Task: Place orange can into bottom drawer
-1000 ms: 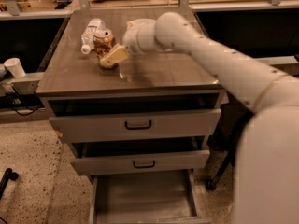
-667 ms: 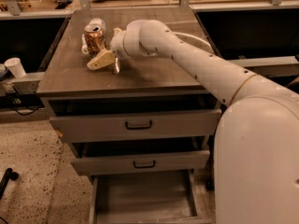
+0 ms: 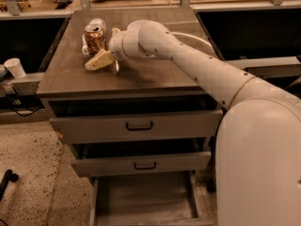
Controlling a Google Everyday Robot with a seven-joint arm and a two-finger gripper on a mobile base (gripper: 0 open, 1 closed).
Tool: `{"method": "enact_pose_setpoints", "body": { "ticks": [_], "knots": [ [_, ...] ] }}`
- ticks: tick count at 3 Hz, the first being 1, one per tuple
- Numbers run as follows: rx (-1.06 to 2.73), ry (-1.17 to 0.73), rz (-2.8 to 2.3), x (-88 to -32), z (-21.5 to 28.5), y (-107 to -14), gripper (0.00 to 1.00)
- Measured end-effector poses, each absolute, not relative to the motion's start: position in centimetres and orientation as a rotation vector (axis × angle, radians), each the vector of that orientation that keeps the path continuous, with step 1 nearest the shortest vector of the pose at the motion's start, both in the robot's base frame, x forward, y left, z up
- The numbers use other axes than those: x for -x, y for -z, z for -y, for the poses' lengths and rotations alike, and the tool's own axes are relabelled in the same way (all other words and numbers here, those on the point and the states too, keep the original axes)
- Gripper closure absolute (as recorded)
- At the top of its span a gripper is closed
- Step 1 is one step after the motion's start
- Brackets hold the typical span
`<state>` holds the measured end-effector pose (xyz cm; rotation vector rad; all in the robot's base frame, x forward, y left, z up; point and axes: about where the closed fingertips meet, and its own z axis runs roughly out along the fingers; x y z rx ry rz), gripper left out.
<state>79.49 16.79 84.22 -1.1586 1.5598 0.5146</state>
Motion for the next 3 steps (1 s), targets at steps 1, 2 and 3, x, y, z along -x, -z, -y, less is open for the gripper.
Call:
{"method": "enact_pose_setpoints", "body": {
  "ticks": [1, 2, 3],
  "knots": [
    [1.131, -0.555, -1.502, -78.9, -17.9, -86.0, 0.0],
    [1.142, -0.568, -1.473, -77.6, -19.0, -87.9, 0.0],
    [1.143, -0.567, -1.472, -77.6, -19.0, -87.9, 0.27]
  ]
}}
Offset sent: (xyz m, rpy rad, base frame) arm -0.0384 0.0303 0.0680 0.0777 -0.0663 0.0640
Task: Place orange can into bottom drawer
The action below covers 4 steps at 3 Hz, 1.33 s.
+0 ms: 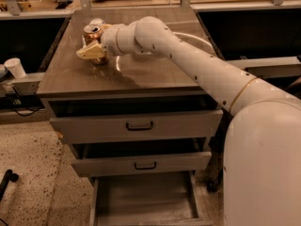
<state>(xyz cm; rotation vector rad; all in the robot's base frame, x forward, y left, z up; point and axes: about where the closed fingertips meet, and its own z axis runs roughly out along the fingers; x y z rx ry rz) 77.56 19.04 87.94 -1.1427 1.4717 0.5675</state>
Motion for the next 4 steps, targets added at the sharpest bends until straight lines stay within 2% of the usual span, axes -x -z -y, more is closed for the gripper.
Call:
{"method": "enact_pose_setpoints", "body": {
  "ticks": [3, 4],
  "knots": [
    [1.143, -0.568, -1.472, -77.55, -19.05, -87.94, 0.96],
    [1.143, -0.568, -1.472, -77.55, -19.05, -87.94, 1.0]
  ]
}}
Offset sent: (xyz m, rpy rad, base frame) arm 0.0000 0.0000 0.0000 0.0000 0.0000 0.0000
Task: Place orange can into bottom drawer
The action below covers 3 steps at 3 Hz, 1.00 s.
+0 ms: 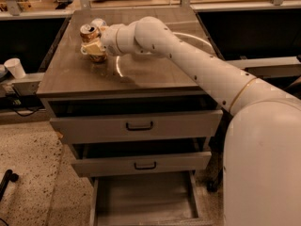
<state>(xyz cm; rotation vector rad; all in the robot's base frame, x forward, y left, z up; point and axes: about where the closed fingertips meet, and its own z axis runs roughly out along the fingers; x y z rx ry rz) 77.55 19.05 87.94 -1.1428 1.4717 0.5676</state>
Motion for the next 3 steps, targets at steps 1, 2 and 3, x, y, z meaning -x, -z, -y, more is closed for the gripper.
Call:
{"method": "enact_pose_setpoints", "body": {
  "ticks": [1, 2, 3],
  "knots": [
    [1.207, -0.632, -1.374, -74.7, -18.4, -91.2, 1.0],
    [1.298, -0.651, -1.299, -69.1, -16.9, -95.5, 1.0],
    [1.331, -0.664, -1.368, -62.5, -12.4, -97.5, 1.0]
  ]
}}
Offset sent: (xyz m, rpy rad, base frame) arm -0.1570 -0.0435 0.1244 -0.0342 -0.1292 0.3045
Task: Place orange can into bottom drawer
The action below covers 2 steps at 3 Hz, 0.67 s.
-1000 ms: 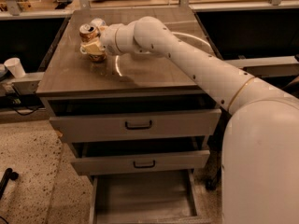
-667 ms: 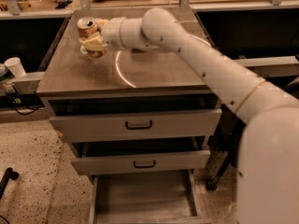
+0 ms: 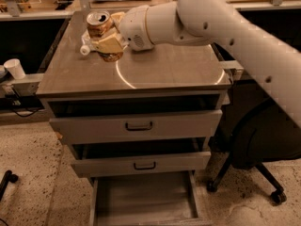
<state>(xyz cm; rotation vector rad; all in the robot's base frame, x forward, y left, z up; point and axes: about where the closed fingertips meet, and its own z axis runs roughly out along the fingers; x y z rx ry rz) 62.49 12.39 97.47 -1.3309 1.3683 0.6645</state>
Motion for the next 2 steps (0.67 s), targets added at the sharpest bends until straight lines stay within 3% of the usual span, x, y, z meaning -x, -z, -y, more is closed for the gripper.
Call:
{"method": "enact_pose_setpoints", "body": {
  "ticks": [1, 2],
  "knots": [
    [1.317, -0.73, -1.386, -54.3, -11.6, -98.5, 1.0],
    [1.28, -0.811, -1.432, -51.7, -11.0, -96.9, 1.0]
  ]
}}
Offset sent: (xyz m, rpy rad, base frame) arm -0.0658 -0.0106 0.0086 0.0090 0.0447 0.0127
